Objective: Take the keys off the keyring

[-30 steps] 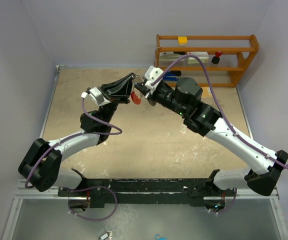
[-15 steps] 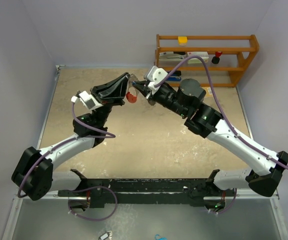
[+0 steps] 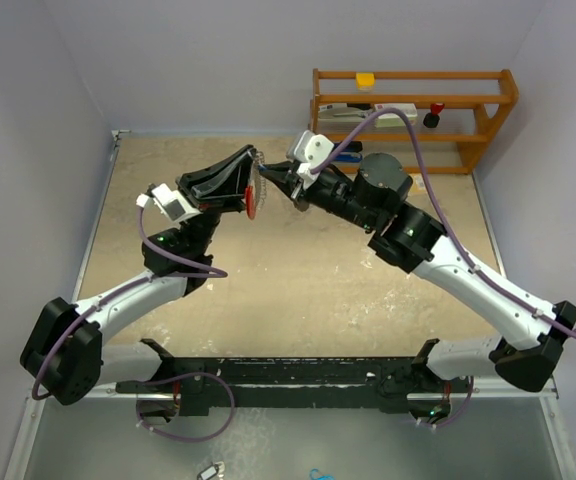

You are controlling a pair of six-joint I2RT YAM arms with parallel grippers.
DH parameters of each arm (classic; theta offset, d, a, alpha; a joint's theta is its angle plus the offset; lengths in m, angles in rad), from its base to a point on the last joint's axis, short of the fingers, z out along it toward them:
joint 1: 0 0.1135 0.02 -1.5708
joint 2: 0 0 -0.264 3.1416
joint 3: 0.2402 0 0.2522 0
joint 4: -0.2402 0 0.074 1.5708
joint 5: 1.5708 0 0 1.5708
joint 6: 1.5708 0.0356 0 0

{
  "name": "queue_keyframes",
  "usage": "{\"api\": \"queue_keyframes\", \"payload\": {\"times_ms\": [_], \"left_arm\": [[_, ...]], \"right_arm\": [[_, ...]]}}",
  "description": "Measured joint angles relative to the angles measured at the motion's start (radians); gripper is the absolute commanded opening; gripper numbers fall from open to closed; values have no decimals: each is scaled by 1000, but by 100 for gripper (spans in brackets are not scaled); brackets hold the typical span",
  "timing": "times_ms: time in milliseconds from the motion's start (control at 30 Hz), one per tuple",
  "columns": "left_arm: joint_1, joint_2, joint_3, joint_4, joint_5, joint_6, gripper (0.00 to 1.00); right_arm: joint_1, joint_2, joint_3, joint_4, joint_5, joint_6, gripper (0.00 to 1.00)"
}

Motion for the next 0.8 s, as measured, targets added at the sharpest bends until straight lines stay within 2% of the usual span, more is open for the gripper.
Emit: {"api": "queue_keyframes", "payload": {"times_ms": [400,800], "left_arm": [[8,-8,0,2,-31,16,0],[8,-45,0,6,-61,77,0]], "right_arm": [[-17,78,72,-3,-98,68,0],[-41,125,87,115,-250,195,0]]}}
